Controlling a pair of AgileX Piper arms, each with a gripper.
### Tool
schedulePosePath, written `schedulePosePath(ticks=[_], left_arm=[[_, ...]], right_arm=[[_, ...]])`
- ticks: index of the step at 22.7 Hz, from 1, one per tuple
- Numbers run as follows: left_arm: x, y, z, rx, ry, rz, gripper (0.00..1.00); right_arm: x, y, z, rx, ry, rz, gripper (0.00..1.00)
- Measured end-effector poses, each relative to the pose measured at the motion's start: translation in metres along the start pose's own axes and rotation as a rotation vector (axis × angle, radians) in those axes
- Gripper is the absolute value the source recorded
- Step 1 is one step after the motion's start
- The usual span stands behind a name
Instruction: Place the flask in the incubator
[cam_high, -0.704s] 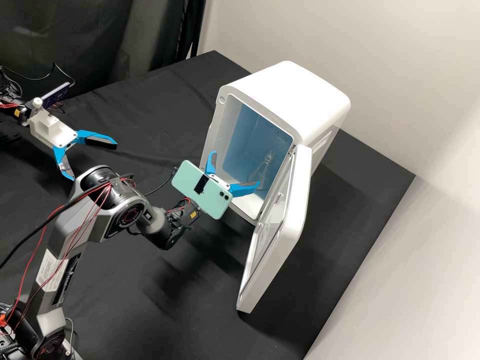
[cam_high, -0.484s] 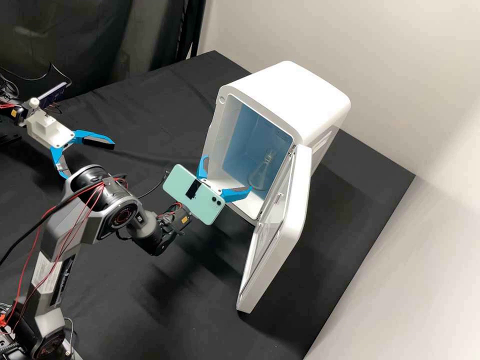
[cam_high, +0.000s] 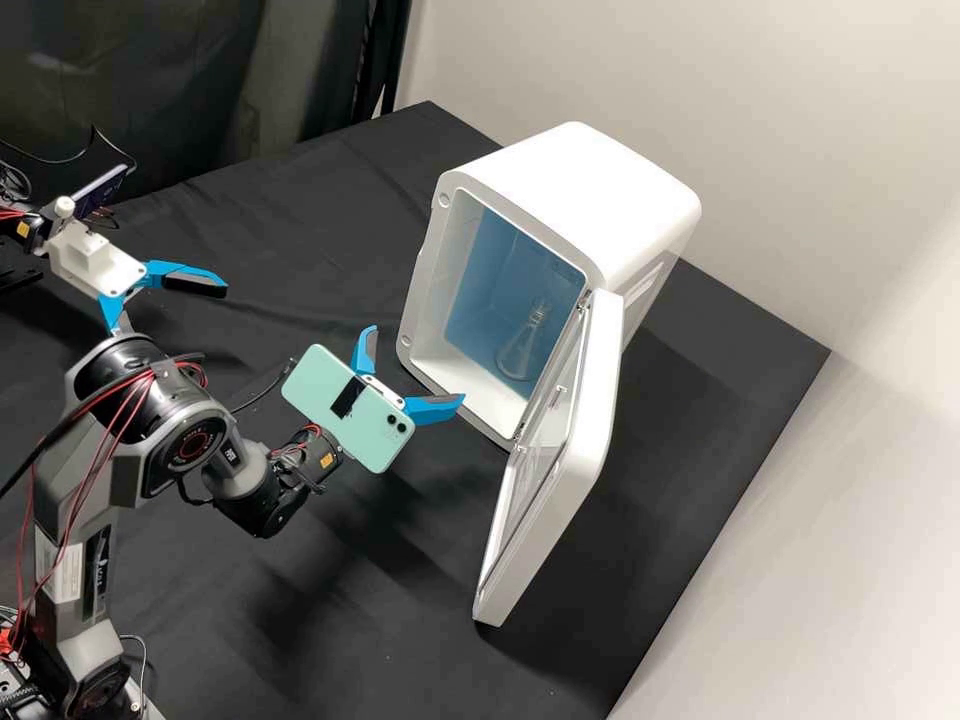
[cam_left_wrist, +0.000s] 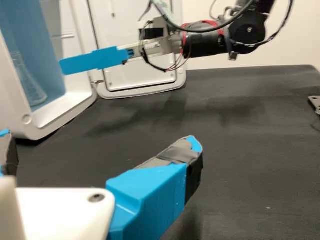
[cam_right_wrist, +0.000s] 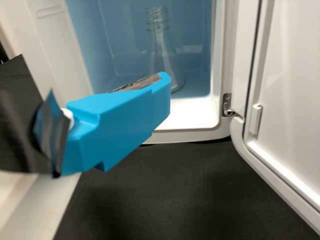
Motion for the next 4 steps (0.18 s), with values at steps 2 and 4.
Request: schedulePosePath(ticks=[2, 4], left_arm=[[0.0011, -0.0007, 0.0024, -0.002, -0.01, -0.004, 1.0], [0.0025, -0.0019, 0.0054, -0.004, -0.025, -0.01, 1.0]], right_arm=[[-0.0002, -0.0004, -0.0001, -0.002, 0.002, -0.004, 1.0], [-0.0002, -0.0004, -0.0001, -0.002, 0.002, -0.004, 1.0]])
